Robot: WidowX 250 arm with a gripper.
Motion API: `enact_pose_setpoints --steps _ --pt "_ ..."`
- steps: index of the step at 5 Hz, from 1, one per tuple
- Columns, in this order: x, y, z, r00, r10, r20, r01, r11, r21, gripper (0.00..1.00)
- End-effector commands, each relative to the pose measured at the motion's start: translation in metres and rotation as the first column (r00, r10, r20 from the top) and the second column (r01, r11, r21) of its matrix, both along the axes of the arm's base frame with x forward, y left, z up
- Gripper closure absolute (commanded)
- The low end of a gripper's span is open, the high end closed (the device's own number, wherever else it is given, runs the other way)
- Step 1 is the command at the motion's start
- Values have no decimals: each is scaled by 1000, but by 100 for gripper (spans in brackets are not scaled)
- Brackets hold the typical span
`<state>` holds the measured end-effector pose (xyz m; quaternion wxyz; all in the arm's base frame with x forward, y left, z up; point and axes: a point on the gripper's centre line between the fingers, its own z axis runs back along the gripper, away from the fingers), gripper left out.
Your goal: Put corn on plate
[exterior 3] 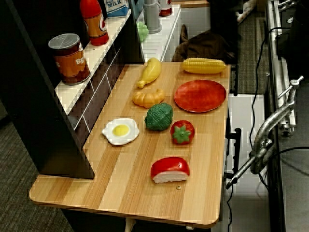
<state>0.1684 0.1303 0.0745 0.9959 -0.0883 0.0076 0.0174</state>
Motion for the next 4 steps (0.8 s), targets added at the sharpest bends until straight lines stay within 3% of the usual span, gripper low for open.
enact_pose_setpoints --steps 1,2,3,4 --pt "-17 25 -57 998 -21 53 16 997 78 0" --pt "-2 5 -47 1000 7 15 -8 999 44 0" --pt "11 -29 -12 1000 -3 -24 3 1000 26 0" --pt "15 -56 40 999 -21 -41 18 998 -68 0"
